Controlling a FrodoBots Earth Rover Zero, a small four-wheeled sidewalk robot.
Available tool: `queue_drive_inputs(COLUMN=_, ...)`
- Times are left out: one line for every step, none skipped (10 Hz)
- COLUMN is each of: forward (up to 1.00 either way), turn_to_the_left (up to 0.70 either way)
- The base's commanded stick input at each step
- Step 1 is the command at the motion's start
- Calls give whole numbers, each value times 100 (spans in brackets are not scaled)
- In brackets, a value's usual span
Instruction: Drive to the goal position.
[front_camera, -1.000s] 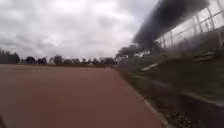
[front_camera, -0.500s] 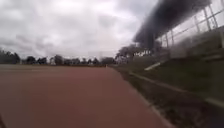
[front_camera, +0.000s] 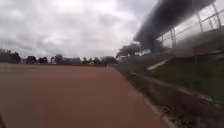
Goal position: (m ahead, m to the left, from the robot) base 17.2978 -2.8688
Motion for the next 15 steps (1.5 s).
queue_drive_inputs(forward=70, turn_to_the_left=0)
queue_drive_inputs(forward=70, turn_to_the_left=0)
queue_drive_inputs(forward=70, turn_to_the_left=0)
queue_drive_inputs(forward=70, turn_to_the_left=0)
queue_drive_inputs(forward=70, turn_to_the_left=0)
queue_drive_inputs(forward=70, turn_to_the_left=0)
queue_drive_inputs(forward=70, turn_to_the_left=0)
queue_drive_inputs(forward=70, turn_to_the_left=0)
queue_drive_inputs(forward=70, turn_to_the_left=0)
queue_drive_inputs(forward=70, turn_to_the_left=0)
queue_drive_inputs(forward=70, turn_to_the_left=0)
queue_drive_inputs(forward=70, turn_to_the_left=0)
queue_drive_inputs(forward=70, turn_to_the_left=0)
queue_drive_inputs(forward=70, turn_to_the_left=-1)
queue_drive_inputs(forward=70, turn_to_the_left=-4)
